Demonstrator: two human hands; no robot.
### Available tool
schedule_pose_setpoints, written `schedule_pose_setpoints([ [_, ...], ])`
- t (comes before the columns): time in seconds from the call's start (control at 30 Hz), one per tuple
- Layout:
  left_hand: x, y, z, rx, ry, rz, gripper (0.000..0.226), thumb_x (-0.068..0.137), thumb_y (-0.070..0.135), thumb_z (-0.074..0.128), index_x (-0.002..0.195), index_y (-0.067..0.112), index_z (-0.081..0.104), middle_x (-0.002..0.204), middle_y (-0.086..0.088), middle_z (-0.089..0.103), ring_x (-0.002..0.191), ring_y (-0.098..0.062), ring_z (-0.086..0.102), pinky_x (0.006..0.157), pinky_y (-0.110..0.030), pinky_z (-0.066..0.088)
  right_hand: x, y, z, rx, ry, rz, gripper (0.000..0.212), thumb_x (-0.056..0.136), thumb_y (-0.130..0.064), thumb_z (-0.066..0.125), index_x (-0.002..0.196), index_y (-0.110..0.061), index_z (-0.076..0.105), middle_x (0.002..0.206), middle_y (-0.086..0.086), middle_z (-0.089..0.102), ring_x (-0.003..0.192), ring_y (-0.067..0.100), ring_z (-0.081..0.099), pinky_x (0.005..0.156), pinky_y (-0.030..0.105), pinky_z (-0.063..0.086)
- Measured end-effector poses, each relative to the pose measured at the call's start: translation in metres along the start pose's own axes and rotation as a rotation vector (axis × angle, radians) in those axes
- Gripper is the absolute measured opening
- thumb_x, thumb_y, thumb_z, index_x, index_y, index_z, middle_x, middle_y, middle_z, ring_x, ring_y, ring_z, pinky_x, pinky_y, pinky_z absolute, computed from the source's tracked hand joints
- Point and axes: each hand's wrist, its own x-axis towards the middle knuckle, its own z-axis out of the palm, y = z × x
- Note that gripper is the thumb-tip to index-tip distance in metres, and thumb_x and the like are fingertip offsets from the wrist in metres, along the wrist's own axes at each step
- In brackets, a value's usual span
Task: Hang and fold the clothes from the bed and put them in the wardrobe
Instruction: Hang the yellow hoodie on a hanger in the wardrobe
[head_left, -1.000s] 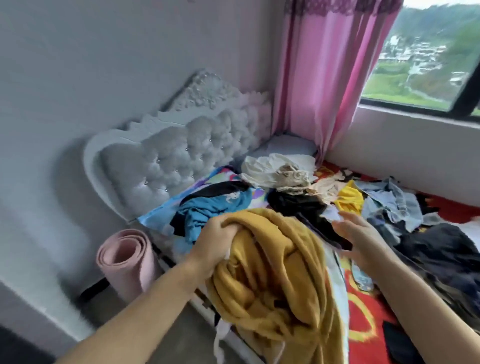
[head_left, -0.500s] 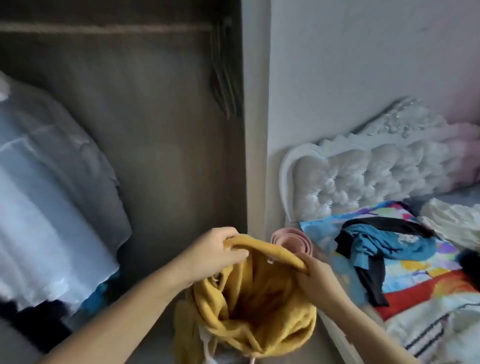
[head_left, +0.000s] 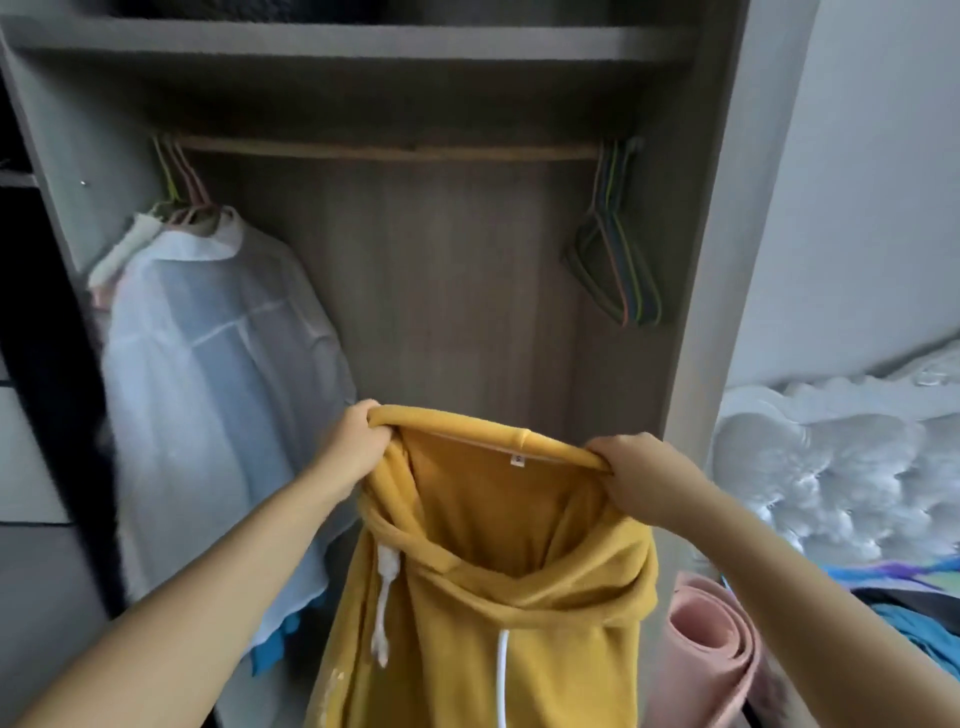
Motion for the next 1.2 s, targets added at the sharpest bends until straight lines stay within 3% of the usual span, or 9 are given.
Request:
schedule_pose_setpoints([
  [0.13, 0.027, 0.037, 0.012, -0.193, -0.061, -0.012, 0.017, 0.086, 0.023, 0.052, 0.095, 0.024, 0.066, 0.090, -0.003, 0.068, 0.085, -0.023, 0.062, 0.078, -0.036, 0.052, 0.041, 0.012, -0.003, -0.176, -0.332, 0.094, 0.006, 0.094, -0.017, 0.050, 0.096, -0.016, 0.056, 0.078, -0.005, 0.057, 0.071, 0.011, 0.058, 0.064, 0.019, 0.049],
  [0.2, 0.041, 0.055, 0.016, -0.145, -0.107, 0.071, 0.015, 0.080, 0.025, 0.052, 0.083, 0.022, 0.066, 0.080, -0.003, 0.068, 0.080, -0.024, 0.064, 0.075, -0.038, 0.052, 0.064, 0.007, -0.020, -0.063, -0.404, 0.155, 0.016, 0.093, -0.017, 0.048, 0.095, -0.008, 0.062, 0.080, 0.002, 0.066, 0.070, 0.017, 0.065, 0.059, 0.023, 0.054],
  [0.3, 0.064, 0.077, 0.028, -0.042, -0.144, 0.203, 0.015, 0.079, 0.015, 0.053, 0.067, 0.018, 0.061, 0.068, -0.001, 0.064, 0.074, -0.022, 0.062, 0.067, -0.036, 0.049, 0.125, -0.003, -0.070, 0.030, -0.083, 0.174, 0.026, 0.091, -0.013, 0.045, 0.104, -0.005, 0.066, 0.089, 0.012, 0.067, 0.075, 0.029, 0.067, 0.062, 0.032, 0.055],
  [0.47, 0.092, 0.079, 0.046, 0.030, -0.145, 0.234, 0.024, 0.080, 0.006, 0.051, 0.059, 0.018, 0.053, 0.055, 0.006, 0.053, 0.060, -0.013, 0.054, 0.050, -0.025, 0.034, 0.215, 0.002, -0.135, -0.078, 0.490, 0.290, 0.035, 0.095, -0.013, 0.049, 0.130, -0.010, 0.048, 0.129, 0.016, 0.053, 0.119, 0.035, 0.054, 0.091, 0.038, 0.045],
  [0.6, 0.122, 0.069, 0.037, -0.031, -0.140, 0.234, 0.027, 0.082, 0.006, 0.053, 0.060, 0.020, 0.055, 0.060, 0.004, 0.057, 0.064, -0.016, 0.056, 0.052, -0.025, 0.035, 0.245, 0.041, -0.133, -0.172, 0.482, 0.375, 0.034, 0.100, -0.011, 0.034, 0.131, -0.004, 0.047, 0.130, 0.022, 0.052, 0.120, 0.039, 0.051, 0.093, 0.039, 0.041],
  [0.77, 0.165, 0.056, 0.030, -0.084, -0.191, 0.248, 0.019, 0.081, 0.012, 0.055, 0.068, 0.022, 0.064, 0.067, 0.003, 0.065, 0.068, -0.015, 0.061, 0.052, -0.023, 0.038, 0.268, 0.053, -0.121, -0.346, 0.460, 0.426, 0.035, 0.096, -0.005, 0.041, 0.130, -0.004, 0.050, 0.129, 0.019, 0.057, 0.117, 0.037, 0.056, 0.091, 0.041, 0.045],
  [0.9, 0.196, 0.041, 0.027, -0.137, -0.271, 0.261, 0.020, 0.082, 0.009, 0.056, 0.068, 0.020, 0.066, 0.071, 0.000, 0.067, 0.072, -0.017, 0.063, 0.058, -0.026, 0.045, 0.273, 0.051, -0.127, -0.336, 0.476, 0.437, 0.034, 0.092, 0.002, 0.045, 0.125, -0.001, 0.050, 0.116, 0.022, 0.061, 0.104, 0.040, 0.060, 0.074, 0.040, 0.044],
  [1.1, 0.226, 0.017, 0.022, -0.197, -0.363, 0.276, 0.013, 0.080, 0.007, 0.057, 0.081, 0.008, 0.070, 0.080, -0.013, 0.071, 0.079, -0.027, 0.066, 0.075, -0.039, 0.054, 0.244, 0.008, -0.071, 0.063, 0.840, 0.405, 0.021, 0.098, -0.014, 0.039, 0.116, -0.004, 0.045, 0.091, 0.028, 0.063, 0.081, 0.046, 0.062, 0.065, 0.044, 0.044],
  [1.2, 0.231, -0.001, 0.022, -0.201, -0.429, 0.275, 0.014, 0.080, 0.006, 0.057, 0.073, 0.011, 0.067, 0.072, -0.010, 0.068, 0.073, -0.026, 0.065, 0.069, -0.035, 0.053, 0.208, -0.024, 0.000, 0.463, 0.970, 0.393, 0.019, 0.097, -0.020, 0.048, 0.115, -0.016, 0.049, 0.072, 0.007, 0.060, 0.064, 0.028, 0.060, 0.059, 0.033, 0.041],
])
